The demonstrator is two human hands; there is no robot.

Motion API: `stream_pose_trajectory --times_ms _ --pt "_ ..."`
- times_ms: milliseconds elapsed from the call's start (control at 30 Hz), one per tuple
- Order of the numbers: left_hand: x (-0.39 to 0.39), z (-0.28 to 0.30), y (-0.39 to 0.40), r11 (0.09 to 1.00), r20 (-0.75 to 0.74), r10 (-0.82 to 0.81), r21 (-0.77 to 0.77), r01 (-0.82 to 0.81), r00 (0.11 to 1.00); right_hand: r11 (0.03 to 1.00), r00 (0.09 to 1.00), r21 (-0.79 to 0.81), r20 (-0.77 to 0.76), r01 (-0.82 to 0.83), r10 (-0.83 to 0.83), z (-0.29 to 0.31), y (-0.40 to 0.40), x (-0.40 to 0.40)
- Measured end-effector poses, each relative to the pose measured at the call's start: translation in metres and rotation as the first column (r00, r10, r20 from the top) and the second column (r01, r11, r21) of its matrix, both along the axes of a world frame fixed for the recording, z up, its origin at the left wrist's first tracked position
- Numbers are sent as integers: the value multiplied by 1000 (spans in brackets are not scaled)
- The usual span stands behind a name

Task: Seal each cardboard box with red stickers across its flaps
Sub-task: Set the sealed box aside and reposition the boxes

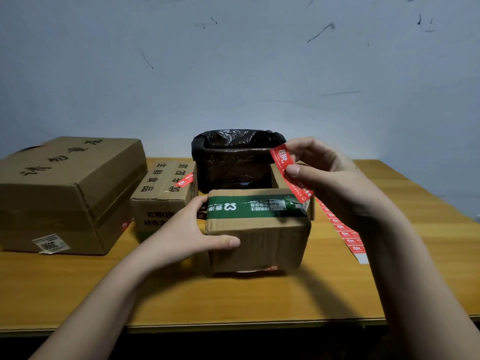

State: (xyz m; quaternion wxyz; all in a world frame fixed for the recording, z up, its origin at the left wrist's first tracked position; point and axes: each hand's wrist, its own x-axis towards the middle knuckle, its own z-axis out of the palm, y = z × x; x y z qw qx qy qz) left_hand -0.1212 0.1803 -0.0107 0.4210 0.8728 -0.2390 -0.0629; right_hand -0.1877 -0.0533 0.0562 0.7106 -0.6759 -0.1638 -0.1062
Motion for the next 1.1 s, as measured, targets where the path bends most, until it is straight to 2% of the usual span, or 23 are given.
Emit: stream_pose_trajectory --times_ms 333,533,967,1100 --pt "13 -9 7 999 -138 -47 4 48 989 999 994 -22 -103 -48 46 -11 6 11" --pt "18 -14 9 993 -181 -68 80 84 981 996 990 -62 -129 -67 59 -16 7 17" --pt "13 -16 8 998 -212 -53 32 61 976 990 981 -84 -166 -110 95 -23 9 25" --pt "13 -16 11 995 -210 -60 62 74 976 990 980 -81 -173 -118 102 -26 11 27"
